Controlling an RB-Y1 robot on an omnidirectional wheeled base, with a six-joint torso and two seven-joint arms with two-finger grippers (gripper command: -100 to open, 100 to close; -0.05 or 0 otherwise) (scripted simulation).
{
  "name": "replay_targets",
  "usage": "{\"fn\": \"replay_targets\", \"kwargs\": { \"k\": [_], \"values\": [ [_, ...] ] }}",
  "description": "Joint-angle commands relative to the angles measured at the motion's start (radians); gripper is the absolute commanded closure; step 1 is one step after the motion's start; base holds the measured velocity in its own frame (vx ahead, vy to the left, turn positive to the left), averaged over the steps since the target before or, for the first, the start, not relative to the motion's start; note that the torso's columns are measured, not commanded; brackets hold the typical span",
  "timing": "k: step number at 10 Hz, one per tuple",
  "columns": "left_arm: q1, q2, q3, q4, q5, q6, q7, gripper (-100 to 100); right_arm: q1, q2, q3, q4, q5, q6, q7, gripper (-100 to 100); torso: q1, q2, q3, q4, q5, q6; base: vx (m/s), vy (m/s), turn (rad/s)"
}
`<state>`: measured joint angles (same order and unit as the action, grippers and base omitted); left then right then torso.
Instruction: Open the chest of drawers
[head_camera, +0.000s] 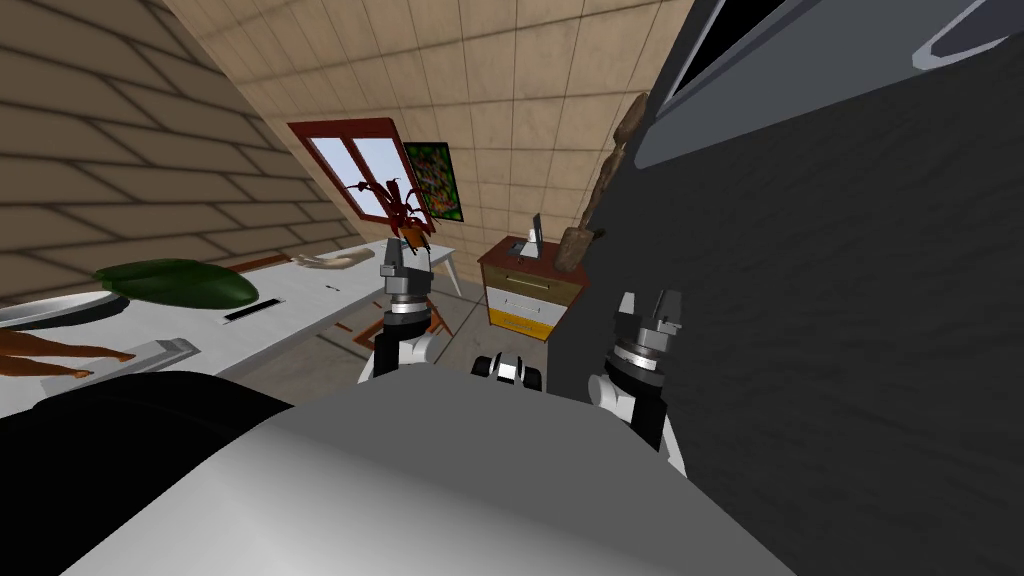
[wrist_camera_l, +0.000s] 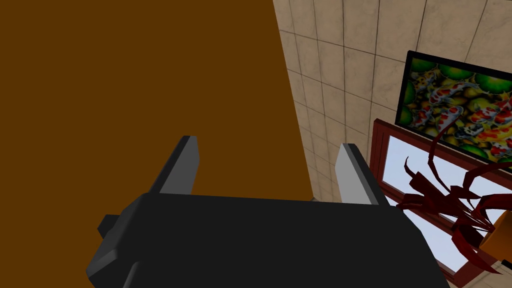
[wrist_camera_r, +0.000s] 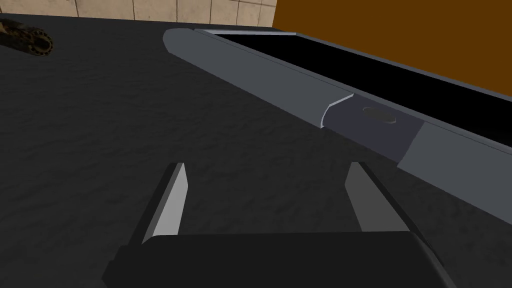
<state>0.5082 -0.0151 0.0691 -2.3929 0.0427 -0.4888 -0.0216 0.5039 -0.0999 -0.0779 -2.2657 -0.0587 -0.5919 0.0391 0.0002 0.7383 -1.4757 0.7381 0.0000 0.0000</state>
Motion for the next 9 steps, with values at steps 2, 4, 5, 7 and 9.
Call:
{"fn": "replay_targets", "kwargs": {
  "k": [2, 4, 5, 7, 9],
  "values": [
    [0.000, 0.000, 0.000, 0.000, 0.000, 0.000, 0.000, 0, -0.009, -0.035, -0.012, 0.046, 0.008, -0.021, 0.083, -100, -0.001, 0.000, 0.000, 0.000, 0.000, 0.000, 0.061, 0.018, 0.014],
    [0.000, 0.000, 0.000, 0.000, 0.000, 0.000, 0.000, 0, -0.015, -0.055, -0.020, 0.084, 0.015, -0.039, 0.143, -100, 0.000, -0.001, -0.001, 0.000, 0.000, 0.000, 0.069, 0.029, 0.016],
    [0.000, 0.000, 0.000, 0.000, 0.000, 0.000, 0.000, 0, -0.022, -0.072, -0.029, 0.126, 0.023, -0.059, 0.176, -100, 0.000, 0.000, -0.001, 0.000, 0.000, 0.000, 0.078, 0.039, 0.017],
    [0.000, 0.000, 0.000, 0.000, 0.000, 0.000, 0.000, 0, -0.022, -0.072, -0.029, 0.126, 0.023, -0.059, 0.209, -100, 0.000, 0.000, -0.001, 0.000, 0.000, 0.000, 0.058, 0.026, 0.005],
    [0.000, 0.000, 0.000, 0.000, 0.000, 0.000, 0.000, 0, -0.029, -0.087, -0.039, 0.170, 0.031, -0.081, 0.274, -100, -0.001, 0.000, 0.000, 0.000, 0.000, 0.000, 0.069, 0.025, 0.018]
  ]
}}
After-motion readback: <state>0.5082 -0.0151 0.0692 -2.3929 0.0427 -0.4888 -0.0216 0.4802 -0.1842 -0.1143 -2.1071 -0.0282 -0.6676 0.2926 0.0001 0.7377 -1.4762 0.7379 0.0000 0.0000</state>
